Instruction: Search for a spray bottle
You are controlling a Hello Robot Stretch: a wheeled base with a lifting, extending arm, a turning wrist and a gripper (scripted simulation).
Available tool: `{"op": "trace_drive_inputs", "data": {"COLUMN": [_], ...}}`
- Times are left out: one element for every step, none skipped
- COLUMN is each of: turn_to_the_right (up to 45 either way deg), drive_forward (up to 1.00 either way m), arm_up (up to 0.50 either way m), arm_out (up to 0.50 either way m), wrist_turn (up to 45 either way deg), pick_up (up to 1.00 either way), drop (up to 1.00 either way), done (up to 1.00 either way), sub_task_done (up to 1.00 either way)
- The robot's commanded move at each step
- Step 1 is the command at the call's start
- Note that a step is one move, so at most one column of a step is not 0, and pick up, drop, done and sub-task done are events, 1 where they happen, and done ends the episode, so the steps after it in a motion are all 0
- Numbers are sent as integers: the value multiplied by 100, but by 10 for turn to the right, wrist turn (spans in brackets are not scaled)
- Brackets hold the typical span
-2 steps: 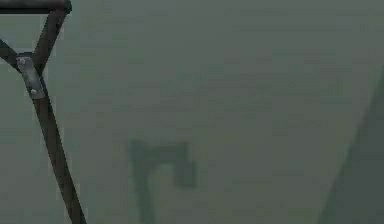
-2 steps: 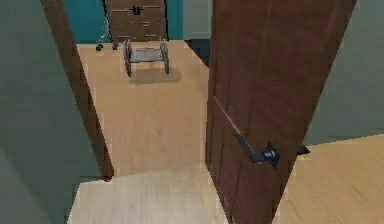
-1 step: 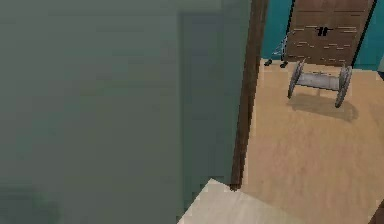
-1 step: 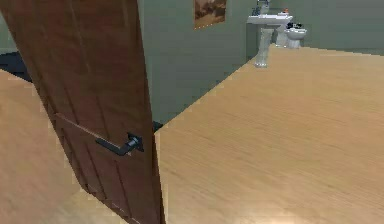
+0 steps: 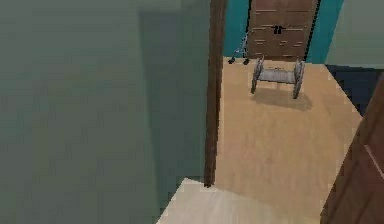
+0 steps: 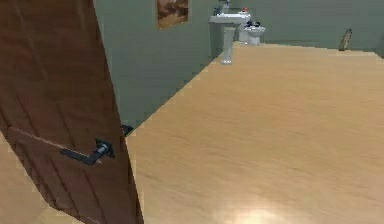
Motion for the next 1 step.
{"op": "trace_drive_inputs", "data": {"turn_to_the_right": [0], "drive_forward": [80], "arm_up": [0], "arm_out": [0], "wrist_turn": [0], "pick_up": [0], "drop": [0], "done": [0], "sub_task_done": [0]}}
